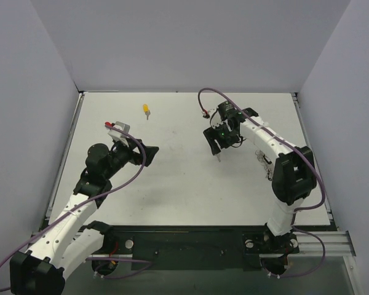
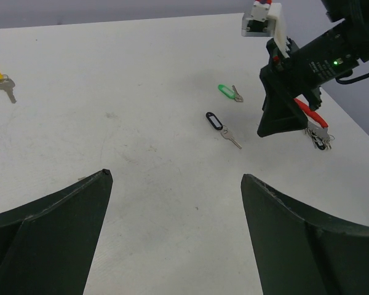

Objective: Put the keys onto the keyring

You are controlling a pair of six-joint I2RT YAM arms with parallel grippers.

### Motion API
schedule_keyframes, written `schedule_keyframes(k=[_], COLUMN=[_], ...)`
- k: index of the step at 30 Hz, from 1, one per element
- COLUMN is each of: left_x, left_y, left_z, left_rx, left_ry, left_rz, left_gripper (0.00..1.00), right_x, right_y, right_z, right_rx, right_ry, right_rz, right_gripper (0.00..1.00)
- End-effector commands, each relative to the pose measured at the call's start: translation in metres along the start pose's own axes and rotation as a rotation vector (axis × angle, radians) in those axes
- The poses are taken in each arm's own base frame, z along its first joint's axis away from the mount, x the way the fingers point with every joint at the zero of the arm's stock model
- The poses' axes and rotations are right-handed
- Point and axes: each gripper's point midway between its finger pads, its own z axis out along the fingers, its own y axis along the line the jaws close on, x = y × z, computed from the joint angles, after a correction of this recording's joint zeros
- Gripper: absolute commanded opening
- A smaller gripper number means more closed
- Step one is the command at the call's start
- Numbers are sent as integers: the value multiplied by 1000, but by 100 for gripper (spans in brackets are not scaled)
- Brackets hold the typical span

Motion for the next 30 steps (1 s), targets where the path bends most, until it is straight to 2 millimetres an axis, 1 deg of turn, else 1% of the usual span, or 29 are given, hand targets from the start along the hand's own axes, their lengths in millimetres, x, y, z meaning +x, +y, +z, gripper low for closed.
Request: schedule_keyframes(k=[1, 4, 5, 8, 11, 13, 14, 15, 16, 19, 22, 24, 27, 29, 30], left_x=[-24, -24, -24, -25, -24, -26, -26, -25, -24, -25, -25, -24, -23, -23, -24], left_y=[-8, -9, -9, -11, -12, -12, -12, -12, -12, -13, -12, -11, -12, -12, -12], left_z=[-1, -2, -2, -2, -2, -3, -2, -2, -2, -2, -2, -2, -2, -2, -1], left_rx=[26, 34, 34, 44, 49, 49, 49, 50, 50, 52, 48, 46, 50, 52, 52], left_ry=[-57, -59, -59, -62, -60, -66, -65, -64, -63, -65, -64, -63, -60, -61, -61], left_rz=[33, 36, 34, 33, 31, 34, 32, 32, 31, 34, 36, 37, 35, 37, 36], left_gripper=[97, 97, 96, 97, 97, 96, 96, 96, 96, 96, 96, 96, 96, 96, 96], right_x=[-11, -13, -12, -17, -12, -10, -13, -10, -14, -13, -14, -10, -9, -9, -5], right_y=[-23, -25, -25, -31, -28, -27, -25, -25, -25, -25, -28, -30, -35, -36, -35], right_z=[1, 8, 12, 17, 27, 35, 36, 40, 42, 50, 54, 60, 63, 65, 69], right_rx=[110, 83, 53, 14, -44, -67, -84, -93, -100, -115, -112, -110, -112, -117, -122], right_ry=[54, 82, 109, 129, 166, 186, 178, 200, 195, 223, 235, 254, 260, 263, 278], right_rz=[75, 50, 54, 67, 87, 99, 102, 110, 107, 113, 122, 128, 142, 147, 152], right_gripper=[59, 59, 58, 55, 52, 49, 48, 46, 45, 42, 39, 39, 38, 38, 38])
